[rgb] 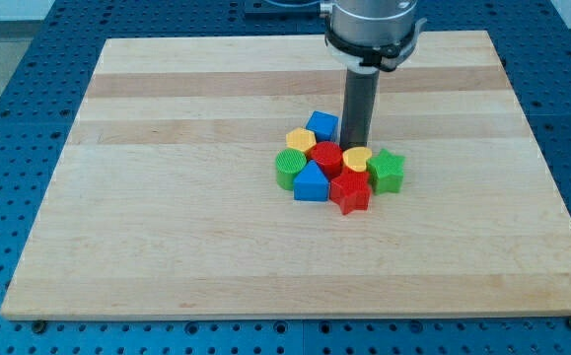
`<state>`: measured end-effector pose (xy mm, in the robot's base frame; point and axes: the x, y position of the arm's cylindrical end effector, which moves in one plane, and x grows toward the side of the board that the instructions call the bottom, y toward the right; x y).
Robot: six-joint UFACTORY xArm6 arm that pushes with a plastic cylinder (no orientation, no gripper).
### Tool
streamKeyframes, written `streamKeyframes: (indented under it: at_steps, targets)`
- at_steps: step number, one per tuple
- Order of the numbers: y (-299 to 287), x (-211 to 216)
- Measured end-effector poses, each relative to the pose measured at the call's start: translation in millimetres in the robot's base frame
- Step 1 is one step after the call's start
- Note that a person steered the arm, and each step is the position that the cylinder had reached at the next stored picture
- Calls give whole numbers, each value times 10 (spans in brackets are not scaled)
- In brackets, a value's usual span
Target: Move your arm closer to the red star
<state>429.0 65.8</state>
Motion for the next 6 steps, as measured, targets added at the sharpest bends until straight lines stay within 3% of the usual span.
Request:
streamKeyframes:
  at_steps: [2, 4, 6]
  targets:
    - [340, 470]
    - [878, 599]
    - [968, 971]
